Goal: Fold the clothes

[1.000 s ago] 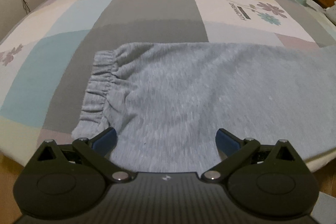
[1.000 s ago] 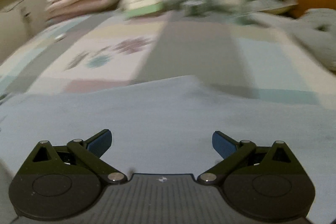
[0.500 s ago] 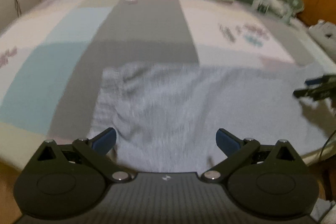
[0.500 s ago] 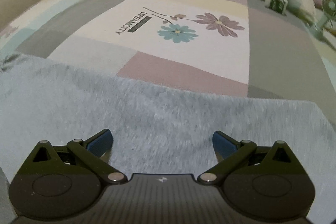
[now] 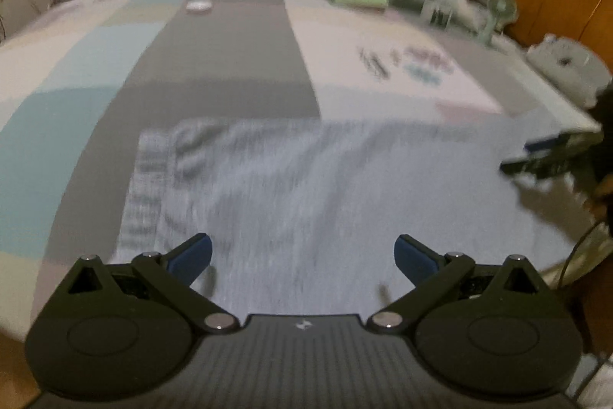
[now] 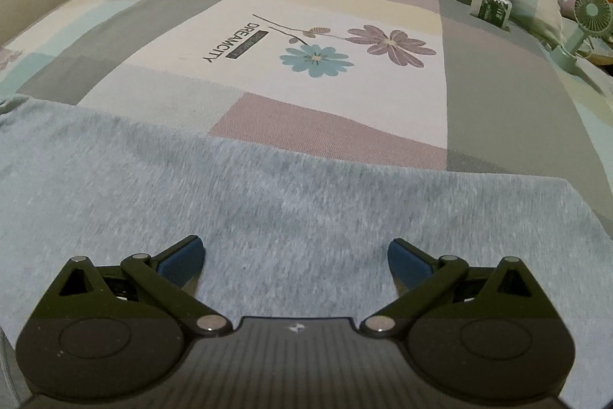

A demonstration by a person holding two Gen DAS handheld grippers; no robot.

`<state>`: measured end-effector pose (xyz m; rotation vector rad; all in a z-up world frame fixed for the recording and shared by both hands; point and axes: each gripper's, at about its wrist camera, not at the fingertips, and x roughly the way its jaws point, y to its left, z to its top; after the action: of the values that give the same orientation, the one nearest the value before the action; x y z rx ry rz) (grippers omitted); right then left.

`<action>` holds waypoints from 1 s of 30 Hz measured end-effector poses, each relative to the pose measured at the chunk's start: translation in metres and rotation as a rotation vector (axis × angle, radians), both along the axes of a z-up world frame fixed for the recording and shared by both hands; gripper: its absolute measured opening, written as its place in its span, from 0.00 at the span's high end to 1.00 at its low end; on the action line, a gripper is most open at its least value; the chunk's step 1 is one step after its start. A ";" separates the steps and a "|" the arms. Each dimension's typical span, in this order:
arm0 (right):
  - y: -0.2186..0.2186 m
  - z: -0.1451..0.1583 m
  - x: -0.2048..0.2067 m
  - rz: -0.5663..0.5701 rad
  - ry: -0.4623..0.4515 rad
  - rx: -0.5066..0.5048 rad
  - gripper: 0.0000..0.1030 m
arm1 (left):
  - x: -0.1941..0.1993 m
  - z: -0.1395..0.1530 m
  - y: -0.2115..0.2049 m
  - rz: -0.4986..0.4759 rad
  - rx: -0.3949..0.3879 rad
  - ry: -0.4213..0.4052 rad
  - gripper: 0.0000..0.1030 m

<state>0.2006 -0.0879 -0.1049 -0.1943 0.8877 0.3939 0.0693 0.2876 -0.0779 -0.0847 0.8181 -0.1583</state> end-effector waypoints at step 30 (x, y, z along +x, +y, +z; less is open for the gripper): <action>0.172 0.070 -0.117 0.703 -0.189 0.003 0.00 | -0.006 0.032 0.056 0.211 -0.082 0.044 0.02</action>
<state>0.0840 0.0842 -0.0350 -0.5361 0.6107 1.0120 0.0630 0.3440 -0.0454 -0.2519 0.8410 0.0092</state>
